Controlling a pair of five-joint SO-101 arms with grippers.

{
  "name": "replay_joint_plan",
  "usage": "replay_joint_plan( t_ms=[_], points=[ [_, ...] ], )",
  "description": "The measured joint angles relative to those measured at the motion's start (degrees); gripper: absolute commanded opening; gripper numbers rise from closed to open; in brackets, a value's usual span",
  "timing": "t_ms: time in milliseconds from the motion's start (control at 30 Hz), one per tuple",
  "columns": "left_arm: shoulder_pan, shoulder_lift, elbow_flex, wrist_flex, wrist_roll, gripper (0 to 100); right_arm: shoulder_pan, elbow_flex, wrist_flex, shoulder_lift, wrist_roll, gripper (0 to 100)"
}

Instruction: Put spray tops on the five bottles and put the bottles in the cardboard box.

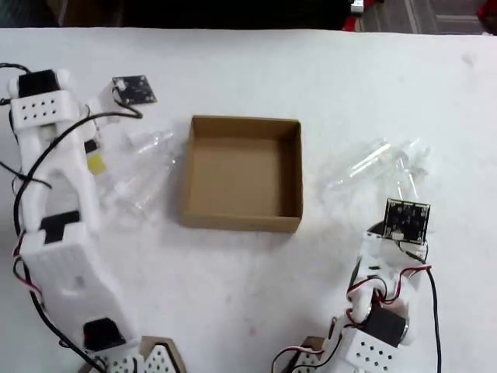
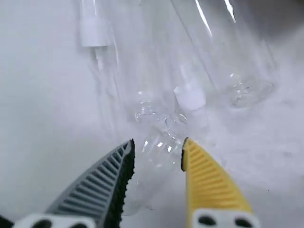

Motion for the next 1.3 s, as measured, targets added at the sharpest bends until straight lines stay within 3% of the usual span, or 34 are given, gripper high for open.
replay_joint_plan(
  t_ms=[133,433,700,1300],
  points=[
    [0.00,5.80,-6.59,2.73,-1.05,16,0.00,0.00,0.00,0.00,0.00,14.4],
    [-1.76,11.34,-8.26,2.73,-8.97,16,0.00,0.00,0.00,0.00,0.00,14.4],
    [-3.69,13.01,-8.26,-0.44,-9.49,16,0.00,0.00,0.00,0.00,0.00,14.4],
    [-2.20,13.01,-8.26,2.46,-24.44,16,0.00,0.00,0.00,0.00,0.00,14.4]
  ],
)
